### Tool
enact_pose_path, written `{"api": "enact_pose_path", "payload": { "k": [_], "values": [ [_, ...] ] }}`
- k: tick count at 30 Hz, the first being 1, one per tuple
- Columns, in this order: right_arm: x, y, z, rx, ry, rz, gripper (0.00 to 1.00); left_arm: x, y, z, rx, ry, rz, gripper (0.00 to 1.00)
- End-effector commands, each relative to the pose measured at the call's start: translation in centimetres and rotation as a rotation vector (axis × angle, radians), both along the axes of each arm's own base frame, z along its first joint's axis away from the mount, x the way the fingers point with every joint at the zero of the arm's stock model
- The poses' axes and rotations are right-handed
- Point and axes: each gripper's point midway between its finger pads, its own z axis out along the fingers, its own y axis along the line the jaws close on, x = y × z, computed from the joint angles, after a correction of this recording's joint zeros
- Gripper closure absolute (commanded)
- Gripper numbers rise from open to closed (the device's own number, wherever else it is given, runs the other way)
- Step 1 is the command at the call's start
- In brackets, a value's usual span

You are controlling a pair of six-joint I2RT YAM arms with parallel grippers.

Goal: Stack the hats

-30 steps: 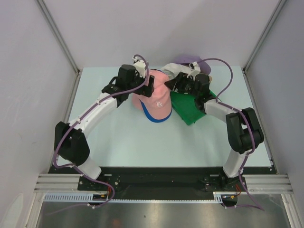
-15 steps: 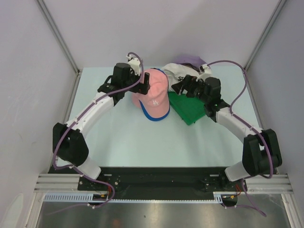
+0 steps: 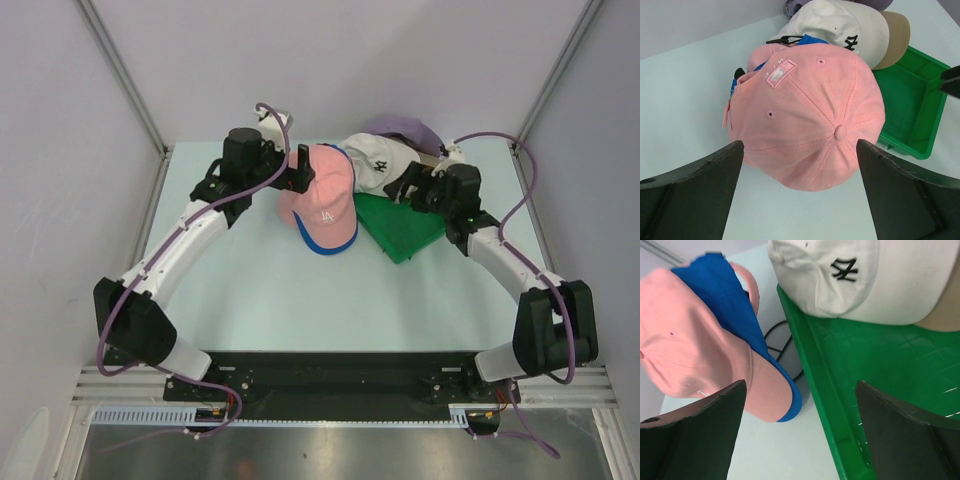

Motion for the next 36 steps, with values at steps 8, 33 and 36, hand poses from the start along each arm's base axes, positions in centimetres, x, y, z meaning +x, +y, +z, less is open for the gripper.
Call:
{"api": "enact_pose_path", "payload": {
  "k": [8,33,36],
  "values": [
    [2.3,6.5,-6.0,-0.094,0.074,0.008,0.06,0.8,-0.3,-0.9,-0.03,0.023,0.011,0.0],
    [-2.7,21.6,-7.1,-0.099,0.027,0.402,0.06,2.0,5.0,-1.1,0.139,-0.035,0.234,0.0],
    [-3.8,21.2,-6.5,-0.081,0.039,0.403,0.06,1.7,4.7,-0.7,0.115,-0.039,0.206,0.0]
  ]
}}
